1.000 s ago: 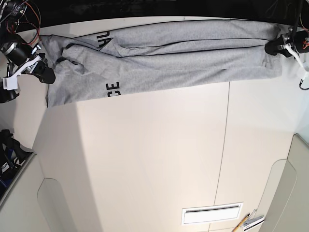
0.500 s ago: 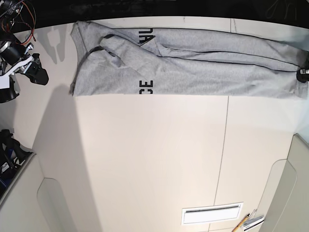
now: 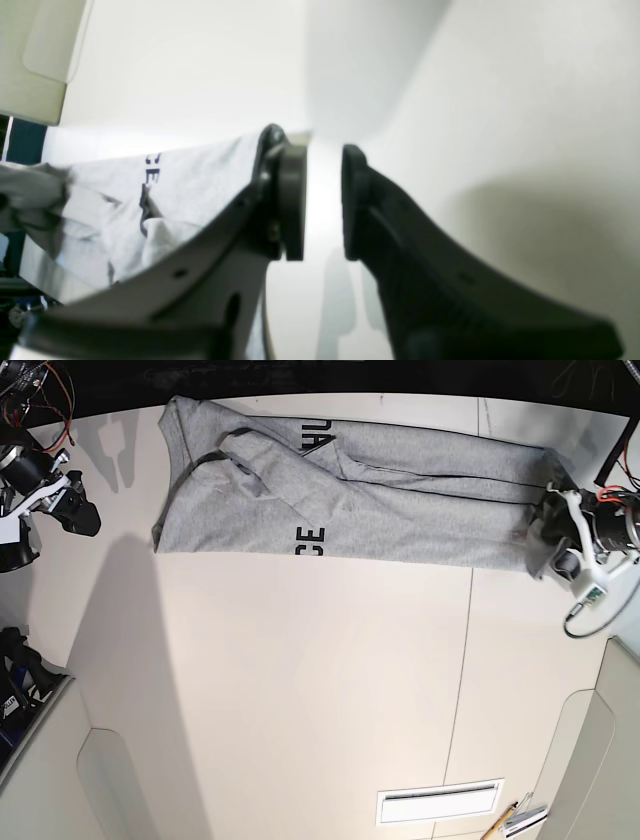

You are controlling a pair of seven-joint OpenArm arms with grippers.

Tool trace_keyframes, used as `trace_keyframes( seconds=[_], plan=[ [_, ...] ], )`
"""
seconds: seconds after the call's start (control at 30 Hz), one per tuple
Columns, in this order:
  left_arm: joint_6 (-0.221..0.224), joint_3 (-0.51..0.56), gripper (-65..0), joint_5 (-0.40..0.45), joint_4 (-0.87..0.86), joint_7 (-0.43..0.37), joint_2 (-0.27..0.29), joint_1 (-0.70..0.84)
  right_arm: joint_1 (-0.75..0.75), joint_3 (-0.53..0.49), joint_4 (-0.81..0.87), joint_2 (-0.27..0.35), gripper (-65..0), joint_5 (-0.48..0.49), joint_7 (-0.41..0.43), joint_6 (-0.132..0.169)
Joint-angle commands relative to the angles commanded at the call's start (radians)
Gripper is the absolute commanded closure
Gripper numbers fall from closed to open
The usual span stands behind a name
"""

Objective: Fold the T-shirt properly
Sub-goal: 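Grasp the strip's hem end with the left gripper and lift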

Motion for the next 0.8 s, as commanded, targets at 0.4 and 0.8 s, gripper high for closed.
trace_keyframes(
  seconds=[0.4, 0.8],
  plan=[
    [0.000, 0.162, -2.2, 0.052, 0.002, -0.045, 0.206, -0.063, 0.000, 0.000, 0.000, 0.000, -18.0, 0.001, -0.012, 0.002],
    [0.000, 0.162, -36.2, -0.200, 0.002, -0.005, 0.242, -0.029, -0.097, -0.009, 0.000, 0.001, -35.4, 0.104, -0.112, 0.022]
  ],
)
